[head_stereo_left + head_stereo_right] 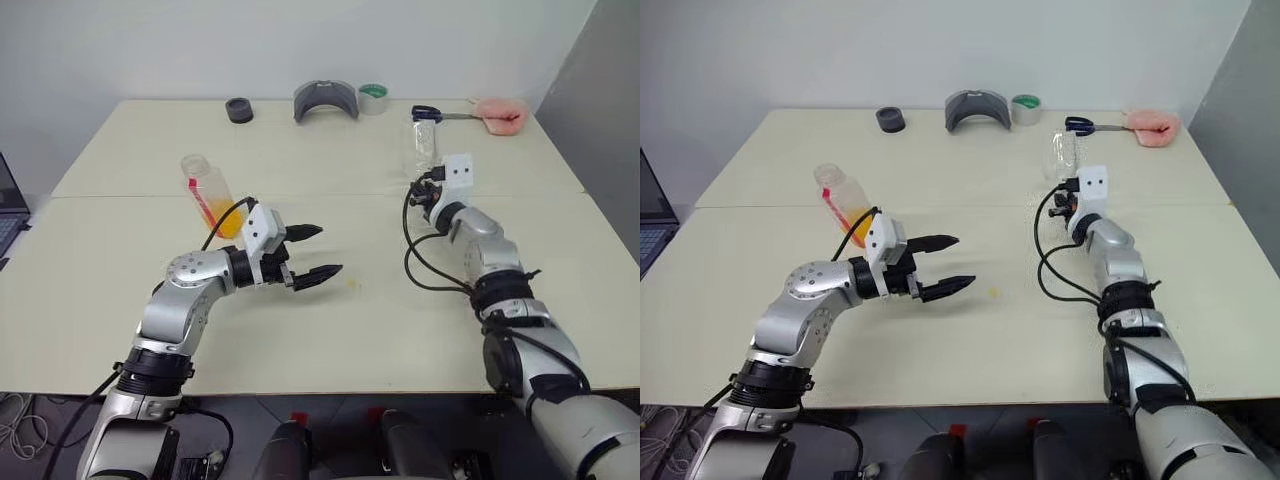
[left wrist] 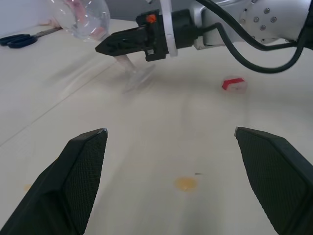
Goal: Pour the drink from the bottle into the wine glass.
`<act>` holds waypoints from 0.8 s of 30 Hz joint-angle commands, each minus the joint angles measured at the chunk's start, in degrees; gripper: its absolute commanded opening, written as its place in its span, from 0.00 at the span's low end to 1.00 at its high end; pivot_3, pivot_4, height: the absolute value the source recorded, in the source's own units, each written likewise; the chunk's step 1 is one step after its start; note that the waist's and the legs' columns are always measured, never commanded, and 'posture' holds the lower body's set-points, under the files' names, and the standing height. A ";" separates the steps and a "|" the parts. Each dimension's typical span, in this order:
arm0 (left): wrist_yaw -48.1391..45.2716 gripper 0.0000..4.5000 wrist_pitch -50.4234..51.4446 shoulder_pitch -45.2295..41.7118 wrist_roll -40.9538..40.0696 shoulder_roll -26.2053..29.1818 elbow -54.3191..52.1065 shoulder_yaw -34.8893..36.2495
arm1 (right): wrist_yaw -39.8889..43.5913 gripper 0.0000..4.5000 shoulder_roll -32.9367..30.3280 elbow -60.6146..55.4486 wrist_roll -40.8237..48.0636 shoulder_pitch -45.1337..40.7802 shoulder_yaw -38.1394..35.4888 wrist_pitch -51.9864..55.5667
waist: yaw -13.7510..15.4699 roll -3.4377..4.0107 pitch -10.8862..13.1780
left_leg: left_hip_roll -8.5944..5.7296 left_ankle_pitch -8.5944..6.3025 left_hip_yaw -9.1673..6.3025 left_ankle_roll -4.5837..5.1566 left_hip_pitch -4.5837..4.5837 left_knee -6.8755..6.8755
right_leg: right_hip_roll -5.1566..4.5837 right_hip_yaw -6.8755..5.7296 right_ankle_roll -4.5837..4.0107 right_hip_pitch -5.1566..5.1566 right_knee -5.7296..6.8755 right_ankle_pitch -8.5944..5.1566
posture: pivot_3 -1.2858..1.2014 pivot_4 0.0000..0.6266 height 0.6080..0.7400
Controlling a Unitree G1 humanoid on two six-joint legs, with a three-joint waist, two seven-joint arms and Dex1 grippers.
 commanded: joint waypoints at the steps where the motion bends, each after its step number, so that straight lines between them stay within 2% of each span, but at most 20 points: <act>1: -0.43 1.00 0.55 -1.06 -1.37 0.95 -2.27 1.82 | -1.67 0.06 0.68 -9.18 1.20 8.63 0.21 5.64 | 0.15 -0.08 -0.06 | 0.01 0.00 -0.02 0.00 0.00 0.00 | -0.01 0.00 0.00 0.01 0.00 0.00 | 0.52 0.24 1.00; 5: -0.69 1.00 0.90 -1.00 -1.31 1.14 -2.44 1.71 | -2.03 0.06 1.00 -20.25 1.97 16.92 1.57 10.73 | 0.22 -0.20 -0.15 | 0.00 -0.01 -0.03 0.01 0.06 -0.01 | 0.00 0.02 0.01 0.11 -0.06 -0.01 | 0.52 0.24 1.00; 10: -0.69 1.00 1.10 -1.23 -1.06 1.02 -2.45 1.63 | -1.95 0.06 2.30 -26.70 2.81 20.69 3.18 13.24 | 0.09 -0.24 -0.17 | 0.04 -0.02 -0.02 0.03 0.50 -0.07 | 0.10 0.04 0.04 0.50 -0.12 -0.02 | 0.52 0.24 1.00; 17: 2.18 1.00 1.62 -0.46 -0.67 1.47 -4.27 3.30 | -0.66 0.06 5.13 -27.39 3.07 16.63 5.03 7.26 | -0.23 -0.25 -0.17 | 0.08 -0.02 -0.01 0.03 0.46 -0.11 | 0.13 0.06 0.04 0.45 -0.19 -0.02 | 0.52 0.24 1.00; 24: 8.36 1.00 1.61 2.48 1.15 3.48 -6.49 7.67 | 3.34 0.06 9.36 -23.64 0.79 12.38 11.61 0.74 | -1.52 -0.23 -0.12 | 0.19 -0.02 0.04 0.03 0.47 -0.22 | 0.20 0.12 0.03 0.33 -0.12 -0.02 | 0.52 0.24 1.00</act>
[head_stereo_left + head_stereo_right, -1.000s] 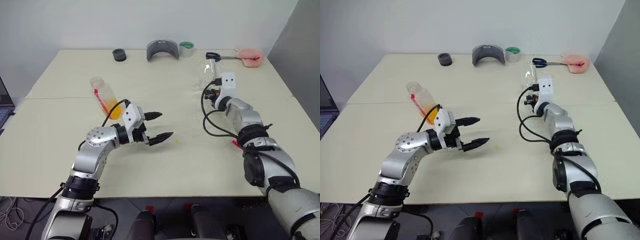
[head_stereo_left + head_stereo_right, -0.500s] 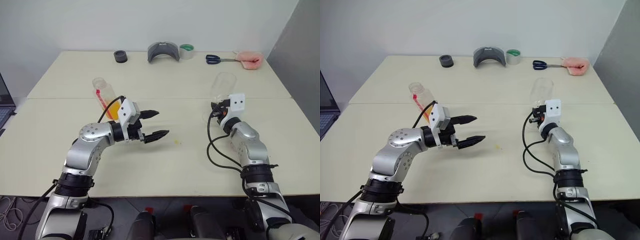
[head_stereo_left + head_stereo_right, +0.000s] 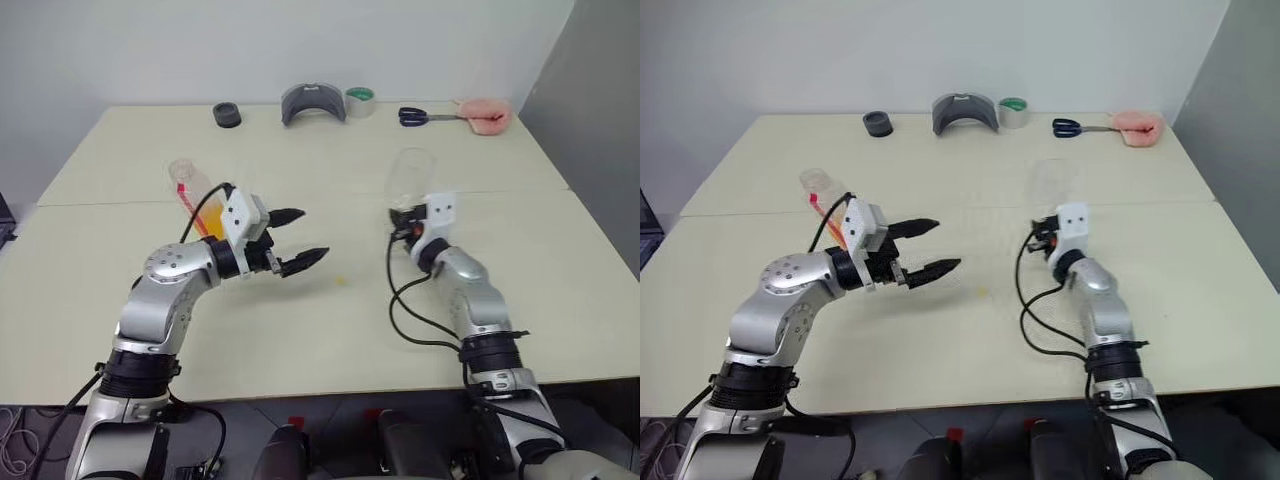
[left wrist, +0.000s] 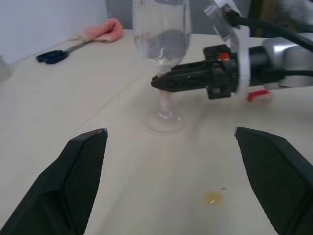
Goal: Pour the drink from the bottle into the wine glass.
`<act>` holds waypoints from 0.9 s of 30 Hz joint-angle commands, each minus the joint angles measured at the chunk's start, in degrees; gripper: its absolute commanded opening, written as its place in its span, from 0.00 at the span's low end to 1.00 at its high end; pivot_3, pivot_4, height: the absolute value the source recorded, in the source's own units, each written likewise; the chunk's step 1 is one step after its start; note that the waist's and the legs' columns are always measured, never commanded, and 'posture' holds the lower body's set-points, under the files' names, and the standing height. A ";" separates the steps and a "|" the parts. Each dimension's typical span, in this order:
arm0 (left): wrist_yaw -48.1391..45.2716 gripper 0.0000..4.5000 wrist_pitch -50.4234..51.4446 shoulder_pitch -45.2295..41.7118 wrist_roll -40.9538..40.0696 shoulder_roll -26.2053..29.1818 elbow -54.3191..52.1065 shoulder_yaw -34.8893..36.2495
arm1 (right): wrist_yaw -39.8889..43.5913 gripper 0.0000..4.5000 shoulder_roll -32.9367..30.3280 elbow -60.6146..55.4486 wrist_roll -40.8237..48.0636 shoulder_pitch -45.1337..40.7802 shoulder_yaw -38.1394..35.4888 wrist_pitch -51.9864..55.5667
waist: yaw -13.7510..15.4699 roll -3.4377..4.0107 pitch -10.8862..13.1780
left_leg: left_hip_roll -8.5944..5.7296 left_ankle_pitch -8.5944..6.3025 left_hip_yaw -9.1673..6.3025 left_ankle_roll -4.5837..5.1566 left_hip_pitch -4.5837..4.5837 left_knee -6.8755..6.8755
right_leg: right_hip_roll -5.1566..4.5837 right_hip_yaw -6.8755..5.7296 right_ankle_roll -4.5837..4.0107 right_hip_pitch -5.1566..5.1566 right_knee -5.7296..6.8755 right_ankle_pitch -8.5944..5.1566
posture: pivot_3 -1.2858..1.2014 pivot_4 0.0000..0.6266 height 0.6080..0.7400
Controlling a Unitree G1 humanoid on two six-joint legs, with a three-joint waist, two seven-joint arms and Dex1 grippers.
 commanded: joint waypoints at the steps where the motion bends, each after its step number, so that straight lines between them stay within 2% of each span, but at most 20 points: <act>1: 2.56 1.00 0.94 2.03 -0.34 1.74 -3.90 3.60 | 2.49 0.06 2.38 2.08 -1.18 -3.96 4.14 -4.91 | -0.07 -0.01 0.02 | -0.01 0.00 0.02 0.00 0.00 0.00 | -0.01 0.01 0.00 -0.01 0.00 0.00 | 0.52 0.24 1.00; 11: 3.03 1.00 6.17 9.35 -4.04 6.67 -11.40 8.60 | 4.56 0.06 4.71 14.84 -3.66 -8.98 7.70 -12.50 | 0.41 -0.02 0.05 | -0.10 0.00 -0.07 0.00 -0.18 0.04 | -0.12 -0.05 0.03 -0.04 -0.20 0.03 | 0.52 0.24 1.00; 20: 5.38 1.00 10.41 13.38 -8.14 8.09 -16.49 14.31 | 5.77 0.06 4.88 18.86 -3.97 -10.09 7.43 -15.73 | 0.20 -0.02 0.05 | -0.06 0.00 -0.07 0.00 -0.17 0.02 | -0.10 -0.04 0.03 -0.04 -0.19 0.03 | 0.52 0.24 1.00; 26: 6.34 1.00 11.26 12.43 -9.17 8.57 -17.01 14.97 | 5.75 0.06 4.86 18.90 -3.86 -9.41 7.10 -16.53 | 0.16 -0.02 0.05 | -0.06 0.00 -0.06 0.00 -0.16 0.02 | -0.09 -0.04 0.03 -0.04 -0.19 0.03 | 0.52 0.24 1.00; 27: 6.35 1.00 11.14 12.10 -9.14 8.56 -16.96 14.85 | 5.80 0.14 4.88 18.60 -3.81 -9.14 7.12 -16.52 | 0.16 -0.02 0.05 | -0.06 0.00 -0.06 0.00 -0.16 0.02 | -0.08 -0.04 0.03 -0.04 -0.19 0.03 | 0.52 0.24 1.00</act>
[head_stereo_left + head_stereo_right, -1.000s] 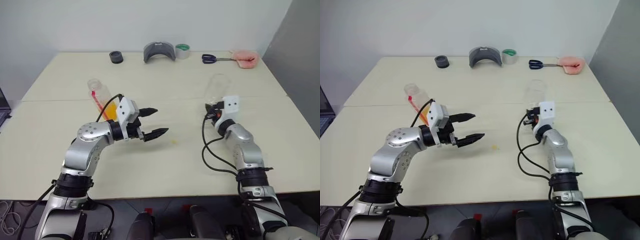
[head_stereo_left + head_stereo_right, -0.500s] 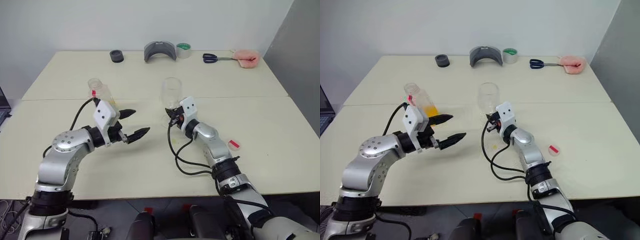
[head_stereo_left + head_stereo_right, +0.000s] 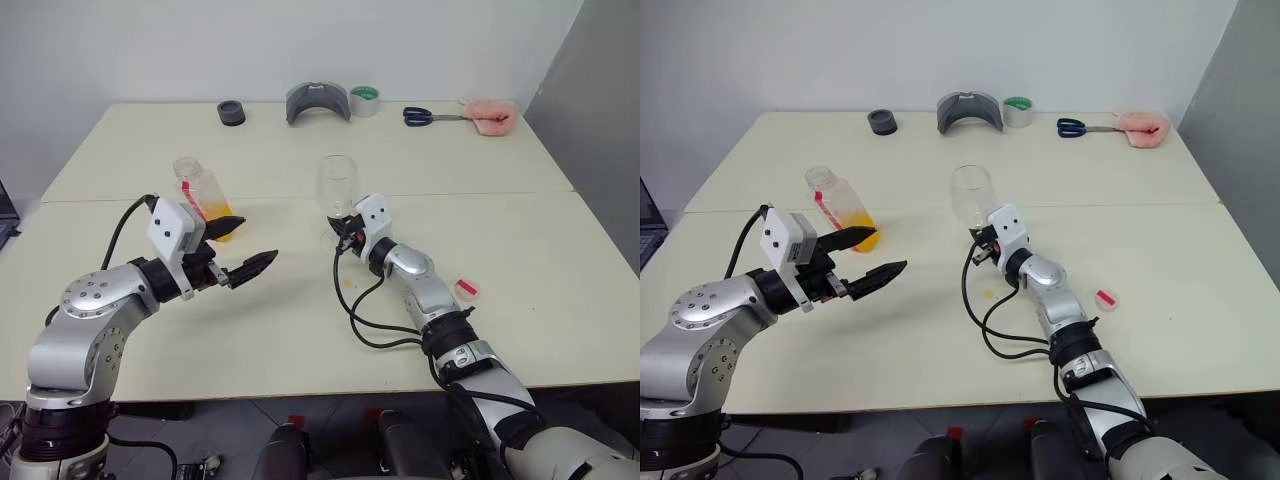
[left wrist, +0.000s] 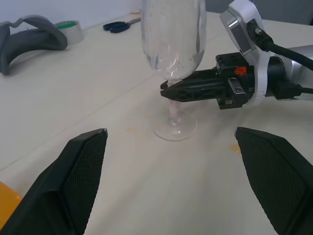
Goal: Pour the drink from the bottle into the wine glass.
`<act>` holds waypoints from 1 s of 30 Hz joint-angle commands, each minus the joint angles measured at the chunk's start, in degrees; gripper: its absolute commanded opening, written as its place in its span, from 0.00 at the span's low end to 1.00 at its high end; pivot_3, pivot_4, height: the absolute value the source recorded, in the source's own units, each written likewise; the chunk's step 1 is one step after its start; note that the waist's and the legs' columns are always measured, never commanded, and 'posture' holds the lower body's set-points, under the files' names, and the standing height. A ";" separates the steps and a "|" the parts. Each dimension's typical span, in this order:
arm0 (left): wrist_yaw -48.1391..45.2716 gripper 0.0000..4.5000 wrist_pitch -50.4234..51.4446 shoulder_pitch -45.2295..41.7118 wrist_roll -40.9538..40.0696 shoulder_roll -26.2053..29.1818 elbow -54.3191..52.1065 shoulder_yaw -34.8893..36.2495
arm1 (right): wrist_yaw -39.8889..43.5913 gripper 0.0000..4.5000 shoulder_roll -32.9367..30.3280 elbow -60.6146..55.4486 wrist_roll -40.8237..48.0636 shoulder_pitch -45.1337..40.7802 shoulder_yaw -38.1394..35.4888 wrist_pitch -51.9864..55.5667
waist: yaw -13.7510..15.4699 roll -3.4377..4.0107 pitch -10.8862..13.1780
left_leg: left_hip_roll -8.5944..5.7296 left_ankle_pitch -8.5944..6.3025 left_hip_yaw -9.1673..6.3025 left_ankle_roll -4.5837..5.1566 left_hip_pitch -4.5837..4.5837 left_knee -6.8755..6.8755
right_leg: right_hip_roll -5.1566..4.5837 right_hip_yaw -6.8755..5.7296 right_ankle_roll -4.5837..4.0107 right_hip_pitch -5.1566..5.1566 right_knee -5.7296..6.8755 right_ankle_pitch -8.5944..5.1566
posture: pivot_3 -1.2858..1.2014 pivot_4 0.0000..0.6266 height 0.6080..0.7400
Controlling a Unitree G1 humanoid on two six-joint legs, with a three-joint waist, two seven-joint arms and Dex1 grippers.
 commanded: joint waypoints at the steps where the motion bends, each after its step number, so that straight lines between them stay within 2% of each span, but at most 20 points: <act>1: 0.60 1.00 -0.32 -1.82 -1.33 0.73 -1.78 1.39 | 0.23 0.22 0.29 -1.40 0.29 0.25 -0.36 -0.99 | 0.01 0.00 0.00 | 0.00 0.00 -0.01 0.00 0.00 0.00 | 0.00 0.00 0.00 0.00 0.00 0.00 | 0.52 0.24 1.00; 4: 0.65 1.00 -0.43 -2.40 -1.59 0.45 -1.66 1.11 | 0.55 0.42 0.34 -2.11 0.37 0.53 -0.26 -0.77 | 0.02 0.00 0.00 | -0.01 0.00 -0.02 0.00 -0.01 0.00 | 0.00 0.00 0.00 0.00 -0.01 0.00 | 0.52 0.24 1.00; 11: 0.85 1.00 -0.84 -3.70 -2.07 0.03 -1.13 0.33 | 1.40 0.98 0.18 -3.07 0.43 0.68 0.03 -0.29 | 0.00 0.00 0.00 | 0.00 0.00 0.00 0.00 -0.01 0.00 | 0.00 0.00 0.00 -0.01 -0.02 0.00 | 0.52 0.24 1.00; 21: 1.59 1.00 -0.89 -4.65 -2.33 -0.06 -1.59 0.76 | 2.09 0.99 -0.79 -4.38 0.43 1.58 -0.13 0.74 | 0.00 0.00 0.01 | -0.01 0.00 0.00 0.00 -0.02 -0.01 | 0.00 0.01 0.00 -0.01 -0.02 0.00 | 0.52 0.24 1.00; 30: 2.81 1.00 -1.43 -3.58 -2.33 -0.57 -2.36 0.82 | 3.17 0.99 -4.43 -15.78 0.77 8.99 0.12 6.28 | 0.22 0.00 0.01 | -0.01 0.00 -0.02 -0.01 -0.08 -0.01 | -0.02 0.01 0.01 -0.02 -0.06 0.00 | 0.52 0.24 1.00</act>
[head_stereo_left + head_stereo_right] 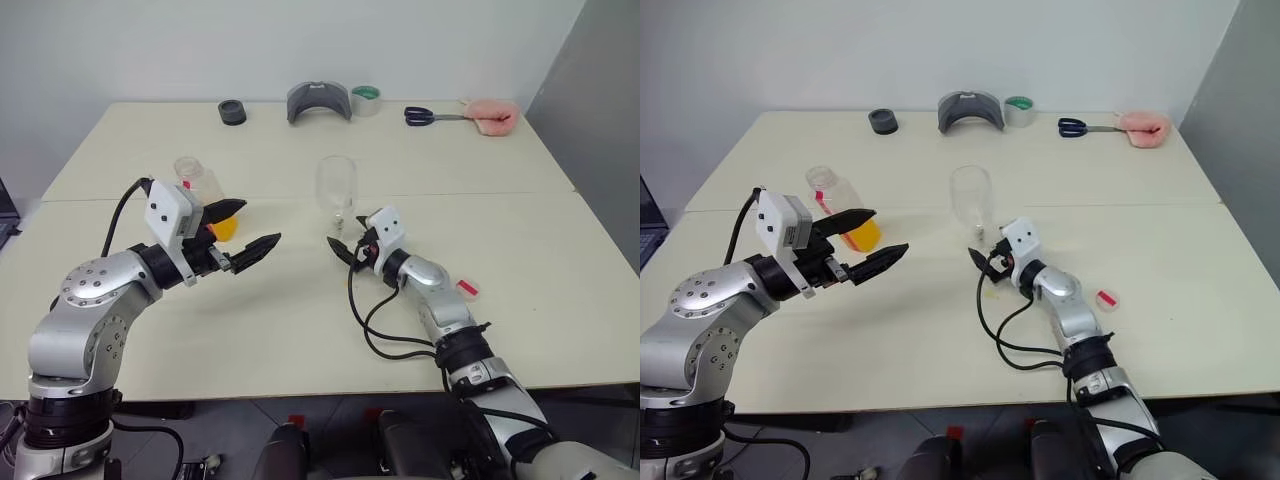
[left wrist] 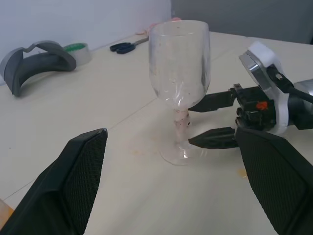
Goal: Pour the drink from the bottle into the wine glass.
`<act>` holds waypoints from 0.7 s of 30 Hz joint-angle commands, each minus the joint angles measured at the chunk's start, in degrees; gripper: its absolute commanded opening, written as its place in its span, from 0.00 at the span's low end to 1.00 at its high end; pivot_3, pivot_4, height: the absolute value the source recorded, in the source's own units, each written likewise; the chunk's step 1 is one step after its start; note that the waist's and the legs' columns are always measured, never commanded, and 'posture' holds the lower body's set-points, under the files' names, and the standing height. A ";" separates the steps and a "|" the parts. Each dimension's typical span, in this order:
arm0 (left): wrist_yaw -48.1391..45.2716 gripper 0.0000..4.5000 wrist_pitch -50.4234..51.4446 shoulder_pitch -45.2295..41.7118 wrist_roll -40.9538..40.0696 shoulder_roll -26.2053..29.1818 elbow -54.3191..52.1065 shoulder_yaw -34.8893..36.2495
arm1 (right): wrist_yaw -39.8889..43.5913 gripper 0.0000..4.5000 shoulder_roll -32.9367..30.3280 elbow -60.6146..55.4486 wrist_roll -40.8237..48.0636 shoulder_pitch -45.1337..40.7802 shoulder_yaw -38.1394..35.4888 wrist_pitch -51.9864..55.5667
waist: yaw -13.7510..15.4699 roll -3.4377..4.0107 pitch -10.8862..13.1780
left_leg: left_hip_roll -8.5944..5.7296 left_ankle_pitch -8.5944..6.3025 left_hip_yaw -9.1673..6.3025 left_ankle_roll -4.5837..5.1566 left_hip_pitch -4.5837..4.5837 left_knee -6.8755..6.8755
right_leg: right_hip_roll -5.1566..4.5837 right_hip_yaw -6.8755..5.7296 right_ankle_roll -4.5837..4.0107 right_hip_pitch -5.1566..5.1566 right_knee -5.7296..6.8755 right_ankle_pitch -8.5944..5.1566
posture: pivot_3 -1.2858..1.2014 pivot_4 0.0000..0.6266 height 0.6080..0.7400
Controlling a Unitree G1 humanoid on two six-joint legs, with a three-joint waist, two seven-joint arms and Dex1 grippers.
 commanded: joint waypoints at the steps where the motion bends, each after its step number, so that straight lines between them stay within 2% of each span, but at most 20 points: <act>1: 0.82 1.00 -1.66 0.35 -0.10 -0.20 -2.16 0.87 | 0.45 0.99 -1.13 -8.29 0.56 2.14 0.31 2.65 | 0.04 0.00 0.00 | 0.01 0.00 0.00 0.00 0.00 0.00 | 0.01 0.00 0.00 0.00 0.00 0.00 | 0.52 0.24 1.00; 6: 2.83 1.00 -3.40 2.63 1.86 -1.85 -1.37 0.15 | 3.10 0.99 -5.25 -20.65 0.89 9.87 2.58 8.64 | 0.27 0.00 0.00 | 0.00 0.00 -0.01 0.00 -0.02 -0.03 | -0.01 0.02 0.01 -0.01 -0.06 0.00 | 0.52 0.24 1.00; 10: 6.96 1.00 -6.17 5.46 5.41 -4.92 0.07 -0.28 | 7.97 0.99 -9.71 -32.68 5.79 16.30 2.84 15.98 | 0.66 0.00 0.00 | 0.01 0.00 -0.01 0.00 -0.04 -0.02 | -0.02 0.04 0.02 -0.01 -0.08 0.00 | 0.52 0.24 1.00; 15: 11.95 1.00 -11.05 10.58 11.05 -9.23 1.31 -1.58 | 10.75 0.99 -15.97 -43.76 7.17 21.90 2.88 18.91 | 1.12 -0.01 0.00 | 0.02 -0.01 -0.02 0.00 -0.06 -0.02 | -0.02 0.03 0.05 0.04 -0.23 0.01 | 0.52 0.24 1.00; 21: 19.49 1.00 -16.18 14.52 16.60 -15.37 4.03 -1.68 | 12.01 0.99 -18.10 -53.21 11.27 25.55 2.64 19.73 | 1.40 -0.02 0.00 | 0.05 -0.01 -0.12 0.00 -0.10 -0.02 | -0.02 0.02 0.09 0.13 -0.45 0.03 | 0.52 0.24 1.00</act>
